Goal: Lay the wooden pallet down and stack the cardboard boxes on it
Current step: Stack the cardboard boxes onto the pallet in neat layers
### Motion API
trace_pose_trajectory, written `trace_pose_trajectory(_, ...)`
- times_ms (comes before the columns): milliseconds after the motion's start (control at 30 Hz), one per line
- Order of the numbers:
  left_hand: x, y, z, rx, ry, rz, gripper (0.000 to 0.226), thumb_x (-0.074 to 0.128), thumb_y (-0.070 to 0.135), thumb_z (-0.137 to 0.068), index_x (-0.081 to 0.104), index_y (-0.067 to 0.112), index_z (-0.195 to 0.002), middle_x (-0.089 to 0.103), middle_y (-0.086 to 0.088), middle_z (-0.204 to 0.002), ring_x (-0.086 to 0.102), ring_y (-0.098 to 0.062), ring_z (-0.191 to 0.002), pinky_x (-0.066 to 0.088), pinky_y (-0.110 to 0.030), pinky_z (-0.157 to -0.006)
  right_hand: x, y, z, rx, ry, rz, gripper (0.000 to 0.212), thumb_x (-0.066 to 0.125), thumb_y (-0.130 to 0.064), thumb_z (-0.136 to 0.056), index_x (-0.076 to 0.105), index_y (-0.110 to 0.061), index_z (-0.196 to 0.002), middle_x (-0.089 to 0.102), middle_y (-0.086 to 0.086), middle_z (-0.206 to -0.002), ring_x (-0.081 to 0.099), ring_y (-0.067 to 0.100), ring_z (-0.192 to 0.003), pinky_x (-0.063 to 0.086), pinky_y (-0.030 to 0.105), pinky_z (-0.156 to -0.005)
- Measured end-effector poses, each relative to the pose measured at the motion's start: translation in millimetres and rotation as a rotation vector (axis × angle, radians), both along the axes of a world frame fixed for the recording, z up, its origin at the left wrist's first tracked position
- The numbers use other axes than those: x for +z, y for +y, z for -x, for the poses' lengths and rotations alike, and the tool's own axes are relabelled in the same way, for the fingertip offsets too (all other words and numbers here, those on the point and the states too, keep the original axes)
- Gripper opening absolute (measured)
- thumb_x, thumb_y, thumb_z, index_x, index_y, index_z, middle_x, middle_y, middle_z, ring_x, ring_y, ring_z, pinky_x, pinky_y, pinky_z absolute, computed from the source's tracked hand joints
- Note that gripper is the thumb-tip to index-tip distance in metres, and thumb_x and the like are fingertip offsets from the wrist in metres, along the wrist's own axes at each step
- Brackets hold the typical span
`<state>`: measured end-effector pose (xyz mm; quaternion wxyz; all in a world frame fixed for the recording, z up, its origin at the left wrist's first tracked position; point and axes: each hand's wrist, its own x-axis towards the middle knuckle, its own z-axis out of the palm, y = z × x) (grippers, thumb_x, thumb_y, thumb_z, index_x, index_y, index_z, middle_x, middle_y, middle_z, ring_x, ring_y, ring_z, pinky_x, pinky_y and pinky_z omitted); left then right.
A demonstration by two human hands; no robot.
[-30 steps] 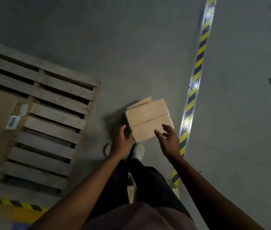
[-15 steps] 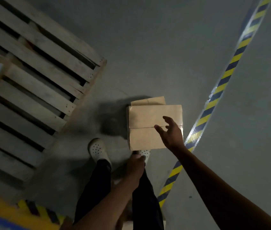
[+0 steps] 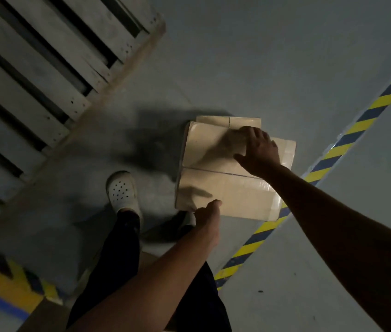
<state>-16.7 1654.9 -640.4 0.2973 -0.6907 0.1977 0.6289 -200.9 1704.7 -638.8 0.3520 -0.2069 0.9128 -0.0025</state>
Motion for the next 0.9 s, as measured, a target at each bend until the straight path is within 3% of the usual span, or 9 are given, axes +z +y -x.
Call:
trace_pose_trajectory(100, -2.6, 6.0, 0.2, 0.006, -0.088, 0.143, 0.044, 0.067, 0.033, -0.089, 0.052, 0.009, -0.122, 0.055, -0.012, -0.127, 0.054, -0.034, -0.122, 0.048, -0.048, -0.103, -2.1, -6.7, 8.6, -0.11, -0.034, -0.007, 0.08, 0.071, -0.044, -0.087, 0.03, -0.021, -0.152, 0.04, 0.013, -0.147, 0.036, 0.037, -0.133, 0.047, 0.054, -0.097)
trace_pose_trajectory(200, -2.7, -5.1, 9.5, -0.01, -0.109, 0.327, 0.062, 0.068, 0.029, -0.09, 0.035, 0.01, -0.14, 0.05, -0.02, -0.135, 0.055, -0.038, -0.118, 0.049, -0.049, -0.099, -3.9, -8.6, 14.8, -0.166, -0.113, -0.054, 0.079, 0.064, -0.055, -0.089, 0.028, -0.029, -0.154, 0.036, 0.017, -0.144, 0.034, 0.041, -0.13, 0.043, 0.055, -0.102)
trace_pose_trajectory(300, -10.6, -27.1, 20.4, 0.088, -0.059, 0.403, 0.071, 0.07, 0.022, -0.088, 0.026, 0.017, -0.144, 0.045, -0.021, -0.143, 0.054, -0.039, -0.122, 0.051, -0.05, -0.1, -7.8, -3.8, 19.3, -0.237, -0.145, -0.098, 0.074, 0.058, -0.062, -0.089, 0.03, -0.032, -0.151, 0.036, 0.019, -0.141, 0.035, 0.043, -0.129, 0.04, 0.055, -0.104)
trace_pose_trajectory(433, -27.3, -53.0, 27.9, 0.29, -0.066, 0.291, 0.081, 0.078, 0.032, -0.081, 0.025, 0.025, -0.142, 0.046, -0.019, -0.142, 0.054, -0.04, -0.122, 0.05, -0.061, -0.097, -12.1, -7.6, 27.9, -0.364, -0.183, -0.022, 0.068, 0.058, -0.06, -0.091, 0.042, -0.02, -0.144, 0.051, 0.022, -0.134, 0.048, 0.043, -0.123, 0.043, 0.05, -0.103)
trace_pose_trajectory(533, -27.8, -64.1, 27.3, 0.383, 0.047, 0.175, 0.093, 0.08, 0.059, -0.067, 0.034, 0.025, -0.141, 0.059, -0.016, -0.13, 0.063, -0.038, -0.106, 0.052, -0.065, -0.088, -11.1, -17.7, 28.1, -0.451, -0.22, 0.043, 0.066, 0.06, -0.056, -0.092, 0.043, -0.012, -0.139, 0.059, 0.019, -0.131, 0.056, 0.038, -0.119, 0.043, 0.055, -0.104)
trace_pose_trajectory(633, -21.5, -75.1, 24.7, 0.46, 0.225, 0.052, 0.108, 0.068, 0.087, -0.048, 0.047, 0.035, -0.14, 0.061, -0.012, -0.133, 0.06, -0.041, -0.115, 0.041, -0.074, -0.093, -4.5, -17.0, 24.5, -0.456, -0.219, 0.052, 0.07, 0.057, -0.059, -0.093, 0.041, -0.01, -0.141, 0.057, 0.017, -0.134, 0.056, 0.037, -0.119, 0.043, 0.055, -0.104)
trace_pose_trajectory(700, -18.2, -85.9, 22.2, 0.478, 0.246, 0.037, 0.106, 0.05, 0.098, -0.054, 0.047, 0.038, -0.141, 0.055, -0.012, -0.14, 0.05, -0.044, -0.126, 0.028, -0.078, -0.1, 0.9, -6.1, 19.9, -0.51, -0.199, 0.098, 0.072, 0.059, -0.062, -0.09, 0.043, -0.013, -0.14, 0.059, 0.018, -0.132, 0.058, 0.038, -0.117, 0.046, 0.054, -0.101)
trace_pose_trajectory(767, -12.0, -97.4, 20.9, 0.515, 0.221, 0.03, 0.105, 0.033, 0.097, -0.067, 0.044, 0.029, -0.146, 0.049, -0.015, -0.144, 0.042, -0.045, -0.134, 0.019, -0.079, -0.104, 11.8, 7.7, 12.5, -0.538, -0.151, 0.168, 0.073, 0.056, -0.07, -0.086, 0.047, -0.018, -0.136, 0.062, 0.018, -0.128, 0.06, 0.039, -0.113, 0.05, 0.053, -0.097)
trace_pose_trajectory(900, 6.3, -116.5, 20.6, 0.47, 0.194, 0.021, 0.106, 0.028, 0.093, -0.074, 0.043, 0.016, -0.144, 0.044, -0.02, -0.148, 0.038, -0.046, -0.136, 0.018, -0.078, -0.105, 38.4, 32.0, -2.2, -0.685, -0.061, 0.299, 0.083, 0.034, -0.086, -0.079, 0.048, -0.029, -0.137, 0.064, 0.014, -0.127, 0.06, 0.035, -0.115, 0.047, 0.051, -0.1)
